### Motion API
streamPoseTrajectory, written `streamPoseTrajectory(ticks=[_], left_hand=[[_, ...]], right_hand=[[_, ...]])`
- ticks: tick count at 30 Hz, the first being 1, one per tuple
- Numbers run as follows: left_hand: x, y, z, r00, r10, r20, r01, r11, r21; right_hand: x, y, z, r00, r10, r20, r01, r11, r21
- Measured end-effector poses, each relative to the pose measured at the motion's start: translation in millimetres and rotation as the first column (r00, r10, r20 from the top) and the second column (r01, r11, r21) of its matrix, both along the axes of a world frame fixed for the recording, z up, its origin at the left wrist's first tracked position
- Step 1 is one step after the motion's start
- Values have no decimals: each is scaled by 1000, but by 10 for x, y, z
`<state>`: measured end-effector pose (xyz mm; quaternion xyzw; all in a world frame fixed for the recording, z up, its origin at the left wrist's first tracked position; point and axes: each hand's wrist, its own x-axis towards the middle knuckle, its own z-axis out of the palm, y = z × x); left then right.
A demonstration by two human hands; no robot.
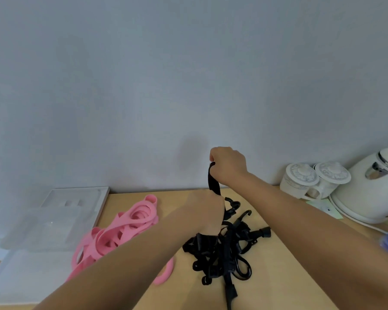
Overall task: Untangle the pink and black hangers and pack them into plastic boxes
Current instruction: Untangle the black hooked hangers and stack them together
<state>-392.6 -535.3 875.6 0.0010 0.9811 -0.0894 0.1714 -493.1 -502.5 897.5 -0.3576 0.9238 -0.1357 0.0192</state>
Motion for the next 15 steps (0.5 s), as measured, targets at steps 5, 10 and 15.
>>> streamPoseTrajectory(ticks=[5,10,15], left_hand=[[-109,-30,-197,992,111,54,-108,992,-59],[-178,-218,-423,954,289,79,-289,957,-16],[-256,-319,-411,931,354,-83,-354,935,13]], right_hand=[[75,68,-1,993,64,-98,-52,991,126],[253,155,27,978,152,-140,-133,982,136],[430,167,110,940,241,-242,-200,963,183]])
